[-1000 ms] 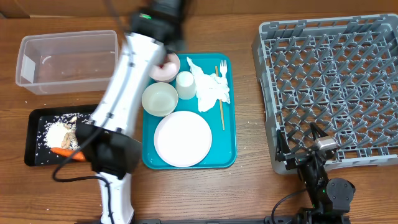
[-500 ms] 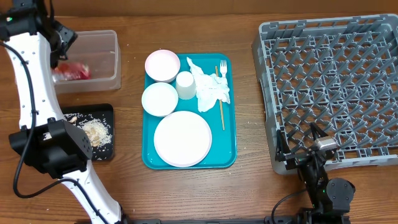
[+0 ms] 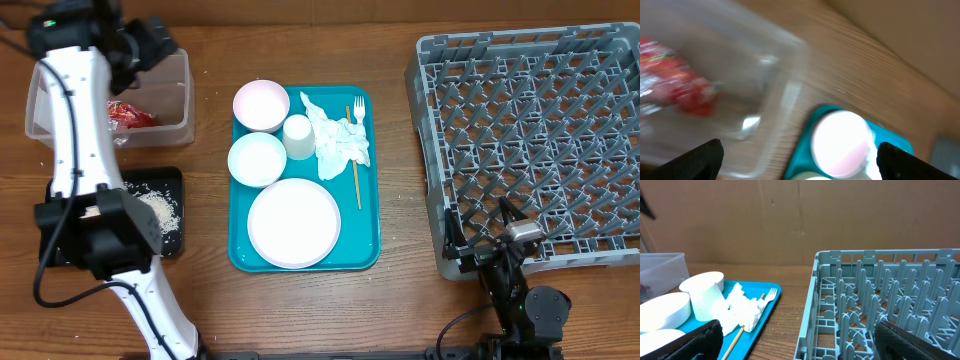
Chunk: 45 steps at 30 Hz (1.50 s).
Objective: Sort waste into correct bins and load items into the dishwasher rack
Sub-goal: 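Carry the red wrapper left and drop it into the clear bin, then reach the left gripper to the white napkin and grasp it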
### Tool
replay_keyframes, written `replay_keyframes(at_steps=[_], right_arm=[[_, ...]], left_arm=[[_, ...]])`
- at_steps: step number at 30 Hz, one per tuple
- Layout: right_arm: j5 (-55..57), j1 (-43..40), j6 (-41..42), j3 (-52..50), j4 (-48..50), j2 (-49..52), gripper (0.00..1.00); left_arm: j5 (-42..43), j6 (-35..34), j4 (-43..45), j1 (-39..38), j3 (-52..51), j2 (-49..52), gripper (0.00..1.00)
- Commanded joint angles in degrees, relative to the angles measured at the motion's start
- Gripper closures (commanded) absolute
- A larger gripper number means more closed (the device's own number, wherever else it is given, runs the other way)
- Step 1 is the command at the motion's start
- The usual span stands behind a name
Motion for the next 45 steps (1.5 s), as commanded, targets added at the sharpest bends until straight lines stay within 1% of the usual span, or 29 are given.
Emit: replay_keyframes(at_steps=[1,2,3,5,6,9,10,13,14,16,19,21,23,24,27,33,36,45], right_arm=[[0.2,-0.22,0.0,-0.57,0.39,-0.42,0.0],[0.17,-0.22,0.0,-0.57,0.39,-0.42,0.0],[0.2,-0.22,0.0,-0.57,0.39,-0.42,0.0],[0.2,-0.22,0.0,-0.57,0.39,-0.42,0.0],[0.2,-0.22,0.0,-0.59,0.39,-0.42,0.0],[0.17,-0.22,0.0,-0.57,0.39,-0.42,0.0],[0.2,-0.22,0.0,-0.57,0.39,-0.42,0.0],[0.2,-0.22,0.0,-0.57,0.39,-0.42,0.0],[0.2,-0.22,0.0,-0.57,0.39,-0.42,0.0],[0.2,-0.22,0.0,-0.57,0.39,-0.42,0.0],[0.17,-0.22,0.0,-0.59,0.39,-0.42,0.0],[0.2,-0.22,0.0,-0.59,0.39,-0.42,0.0],[0.2,-0.22,0.0,-0.57,0.39,-0.42,0.0],[0.2,-0.22,0.0,-0.57,0.39,-0.42,0.0],[0.2,-0.22,0.0,-0.59,0.39,-0.42,0.0],[0.17,-0.22,0.0,-0.57,0.39,-0.42,0.0],[0.2,-0.22,0.0,-0.57,0.39,-0.42,0.0],[0.2,-0.22,0.0,-0.57,0.39,-0.42,0.0]], left_arm=[[4.31,10.99,0.79,-10.27,1.49,-7.74,0.0],[3.52,11.72,0.79,-12.87,1.49,-8.04,0.0],[1.4,11.85,0.7,-17.64,1.46,-8.04,0.0],[-4.31,10.32,0.2,-29.79,1.38,-4.42,0.0],[-6.01,10.32,0.09,-32.72,1.38,-2.64,0.0],[-10.47,10.38,0.04,-38.62,1.38,2.56,0.0],[-12.15,10.73,0.13,-41.35,1.4,6.1,0.0],[-13.22,14.4,0.24,-45.09,1.4,12.35,0.0],[-14.84,14.84,0.22,-46.25,1.4,14.49,0.0],[-16.55,14.78,-0.11,-47.12,1.4,16.39,0.0],[-19.8,11.93,-0.61,-47.25,1.4,18.8,0.04],[-19.96,11.67,-0.96,-46.88,1.38,19.21,0.05],[-20.17,11.89,-1.05,-46.73,1.38,19.56,0.08],[-20.17,13.7,-0.98,-46.73,1.36,19.85,0.09],[-20.37,15.63,-1.03,-46.77,1.31,19.93,0.09],[-20.41,16.13,-0.76,-46.34,-0.94,19.93,0.1],[-20.87,16.22,-0.26,-46.18,-3.17,19.93,0.08],[-22.05,17.94,0.61,-45.09,-3.5,19.93,0.1]])
